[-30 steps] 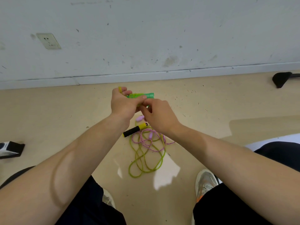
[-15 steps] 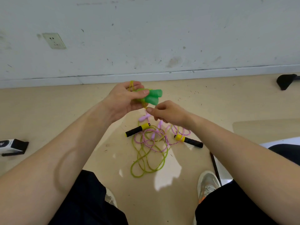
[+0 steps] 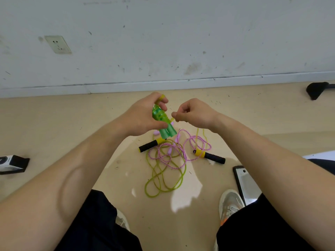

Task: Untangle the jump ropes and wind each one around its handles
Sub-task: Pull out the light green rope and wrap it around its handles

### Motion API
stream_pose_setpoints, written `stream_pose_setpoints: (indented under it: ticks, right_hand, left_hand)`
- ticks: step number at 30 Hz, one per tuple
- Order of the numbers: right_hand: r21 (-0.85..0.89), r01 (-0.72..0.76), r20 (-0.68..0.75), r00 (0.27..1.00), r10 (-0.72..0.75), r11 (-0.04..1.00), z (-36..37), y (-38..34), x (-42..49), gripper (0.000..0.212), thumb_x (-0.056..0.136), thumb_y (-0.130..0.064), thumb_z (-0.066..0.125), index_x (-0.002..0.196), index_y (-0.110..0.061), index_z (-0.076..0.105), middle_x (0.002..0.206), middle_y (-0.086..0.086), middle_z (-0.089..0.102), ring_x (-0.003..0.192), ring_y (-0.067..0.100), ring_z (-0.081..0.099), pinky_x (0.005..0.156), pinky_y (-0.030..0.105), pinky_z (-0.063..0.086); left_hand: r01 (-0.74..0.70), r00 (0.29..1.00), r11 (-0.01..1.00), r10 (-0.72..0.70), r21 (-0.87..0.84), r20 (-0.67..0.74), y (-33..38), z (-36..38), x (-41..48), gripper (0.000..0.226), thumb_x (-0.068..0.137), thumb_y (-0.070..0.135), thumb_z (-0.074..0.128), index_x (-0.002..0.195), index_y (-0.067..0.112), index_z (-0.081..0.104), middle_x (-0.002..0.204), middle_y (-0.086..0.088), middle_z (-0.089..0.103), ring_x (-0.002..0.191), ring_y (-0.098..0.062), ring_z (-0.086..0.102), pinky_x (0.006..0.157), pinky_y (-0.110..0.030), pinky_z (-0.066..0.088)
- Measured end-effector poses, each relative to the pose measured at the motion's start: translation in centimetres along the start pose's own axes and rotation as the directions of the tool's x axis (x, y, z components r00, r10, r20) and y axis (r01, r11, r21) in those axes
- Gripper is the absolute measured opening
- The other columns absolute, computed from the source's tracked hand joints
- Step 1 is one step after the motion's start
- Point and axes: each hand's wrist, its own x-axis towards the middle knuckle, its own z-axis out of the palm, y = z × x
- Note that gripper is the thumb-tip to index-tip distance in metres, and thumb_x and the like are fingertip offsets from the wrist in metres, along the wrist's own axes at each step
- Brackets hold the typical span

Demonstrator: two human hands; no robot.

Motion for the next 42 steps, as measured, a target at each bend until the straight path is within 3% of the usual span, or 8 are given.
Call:
stream_pose_setpoints:
  ticks: [7,11,17,25,29,33,37,42]
  right_hand:
    - [0.545,-0.192,0.064,0.98,0.188,0.816,0.7,-2.0,-1.6,0.024,0.097,-0.009,0.053,0.104,0.006,0.069,0.074,0.003,0.064,0.053,0.012,0.047,0.053,0.026,0.046]
    - [0.724,-0.171,0.099,0.985,0.144,0.668,2.2,-3.0,-3.0,0.023,0.102,-0.012,0.049,0.107,-0.01,0.071,0.079,0.002,0.065,0.054,0.012,0.049,0.052,0.026,0.049]
    - [0.736,-0.059,-0.057,0.987,0.148,0.675,4.2,-2.9,-3.3,0.02,0.102,-0.014,0.053,0.112,-0.019,0.069,0.078,0.002,0.067,0.046,0.011,0.047,0.044,0.023,0.044]
    - [0.779,-0.047,-0.052,0.989,0.139,0.625,4.0,-1.9,-2.5,0.025,0.103,-0.012,0.05,0.115,-0.02,0.07,0.075,-0.004,0.064,0.054,0.01,0.043,0.047,0.022,0.035]
    - [0.653,0.004,-0.095,0.992,0.077,0.757,4.1,-1.9,-2.3,0.03,0.1,-0.008,0.049,0.122,-0.017,0.068,0.076,-0.002,0.065,0.052,0.01,0.043,0.049,0.022,0.038]
    - [0.358,0.129,-0.15,0.986,-0.08,0.925,5.4,-2.7,-2.9,0.033,0.097,-0.008,0.047,0.115,-0.024,0.07,0.08,-0.002,0.068,0.052,0.009,0.053,0.056,0.024,0.047]
    - [0.489,0.099,-0.217,0.976,0.011,0.867,6.5,-2.5,-3.1,0.022,0.097,-0.013,0.055,0.115,-0.018,0.067,0.08,0.002,0.073,0.054,0.012,0.063,0.058,0.031,0.055]
    - [0.458,-0.003,-0.102,0.993,0.055,0.889,6.8,-1.6,-3.1,0.019,0.099,-0.027,0.058,0.093,-0.01,0.065,0.075,0.005,0.074,0.047,0.016,0.059,0.054,0.031,0.051]
  left_hand:
    - [-0.056,0.987,0.961,0.094,0.271,-0.13,-0.7,1.1,0.7,0.063,0.08,0.021,0.08,0.133,0.021,0.045,0.116,0.011,0.053,0.099,-0.014,0.055,0.087,-0.03,0.046]
    - [-0.012,0.956,0.968,0.084,0.249,-0.28,-1.4,1.6,1.2,0.064,0.08,0.026,0.082,0.132,0.017,0.047,0.115,0.007,0.053,0.094,-0.014,0.052,0.083,-0.029,0.043]
    - [0.075,0.873,0.979,-0.157,-0.19,-0.463,-1.5,2.3,1.7,0.058,0.078,0.007,0.08,0.127,0.014,0.049,0.109,0.005,0.052,0.099,-0.023,0.058,0.081,-0.046,0.057]
    - [0.262,0.863,0.587,-0.498,-0.766,-0.086,-0.5,1.6,1.6,0.044,0.092,-0.005,0.062,0.131,0.003,0.044,0.12,-0.007,0.049,0.095,-0.03,0.065,0.075,-0.043,0.062]
    - [0.254,0.881,0.473,-0.474,-0.844,0.0,-0.6,0.9,1.7,0.011,0.091,0.002,0.061,0.1,0.001,0.054,0.103,-0.02,0.052,0.081,-0.04,0.065,0.081,-0.056,0.059]
    - [0.238,0.85,0.465,-0.525,-0.853,-0.049,-0.8,1.4,1.5,0.079,0.085,0.015,0.079,0.143,-0.012,0.031,0.114,-0.021,0.045,0.061,-0.033,0.065,0.052,-0.037,0.055]
    - [0.207,0.814,0.496,-0.565,-0.843,-0.133,-1.0,2.1,1.7,0.068,0.083,0.002,0.078,0.137,-0.004,0.037,0.117,-0.012,0.047,0.072,-0.024,0.066,0.056,-0.041,0.061]
    - [0.107,0.803,0.382,-0.578,-0.918,-0.147,-1.2,1.2,2.1,0.044,0.083,-0.004,0.075,0.116,0.002,0.045,0.111,-0.011,0.048,0.083,-0.025,0.069,0.071,-0.044,0.063]
